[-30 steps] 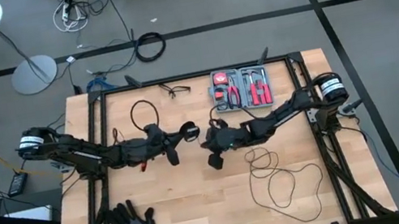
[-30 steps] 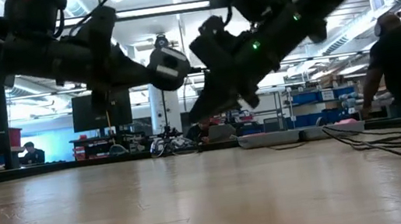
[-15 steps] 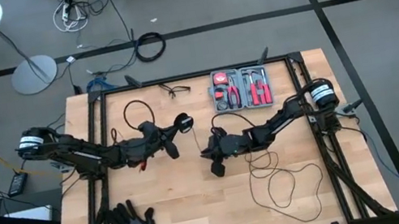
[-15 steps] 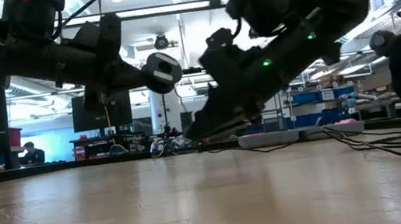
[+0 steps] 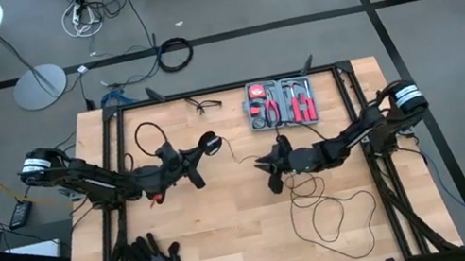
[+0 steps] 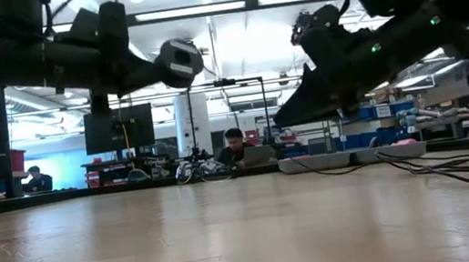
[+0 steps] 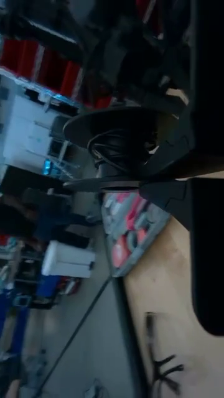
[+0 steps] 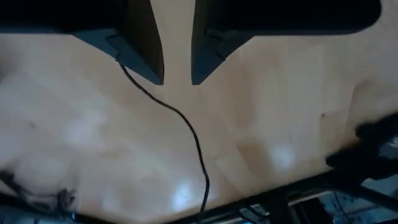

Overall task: Coil cords
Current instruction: Coil the black wire onto the spool

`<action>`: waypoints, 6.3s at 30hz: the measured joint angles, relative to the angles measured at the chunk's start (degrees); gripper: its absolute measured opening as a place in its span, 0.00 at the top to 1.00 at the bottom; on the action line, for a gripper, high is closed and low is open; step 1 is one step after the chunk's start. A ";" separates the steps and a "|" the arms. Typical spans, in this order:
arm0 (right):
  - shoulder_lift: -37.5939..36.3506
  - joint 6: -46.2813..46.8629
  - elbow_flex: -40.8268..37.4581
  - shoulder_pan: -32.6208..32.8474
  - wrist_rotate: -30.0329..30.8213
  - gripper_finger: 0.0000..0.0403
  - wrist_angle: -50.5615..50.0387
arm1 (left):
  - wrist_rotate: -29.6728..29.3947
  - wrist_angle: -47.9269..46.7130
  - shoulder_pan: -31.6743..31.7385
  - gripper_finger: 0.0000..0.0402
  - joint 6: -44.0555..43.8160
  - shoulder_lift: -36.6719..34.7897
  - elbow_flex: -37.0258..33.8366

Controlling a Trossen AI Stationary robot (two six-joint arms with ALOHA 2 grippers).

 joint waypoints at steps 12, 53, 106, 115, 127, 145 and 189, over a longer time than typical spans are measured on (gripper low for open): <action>5.12 -15.24 6.94 -2.77 0.35 0.76 6.05 | -1.36 1.01 -0.04 1.00 1.81 0.02 0.05; 19.34 -14.38 32.64 -5.82 -11.04 1.00 -18.61 | -3.10 -3.24 -0.02 1.00 -0.83 0.04 4.02; 6.84 -25.21 41.34 -7.27 -28.92 1.00 -34.62 | 11.60 -19.08 0.13 1.00 -7.91 0.02 8.18; 7.22 -25.59 41.28 -7.35 -25.86 1.00 -33.52 | 13.22 -22.84 0.13 1.00 -9.97 0.02 8.18; 5.96 -25.39 41.28 -8.18 -24.01 1.00 -33.87 | 14.71 -26.40 0.17 1.00 -10.62 0.02 8.18; -0.24 -14.10 38.48 -8.52 -7.57 0.99 -65.83 | 13.89 -30.01 0.15 1.00 -10.52 0.02 8.18; -11.04 -8.61 19.93 -4.54 -13.37 0.76 -36.93 | 6.50 -27.30 0.79 1.00 -7.35 0.02 8.11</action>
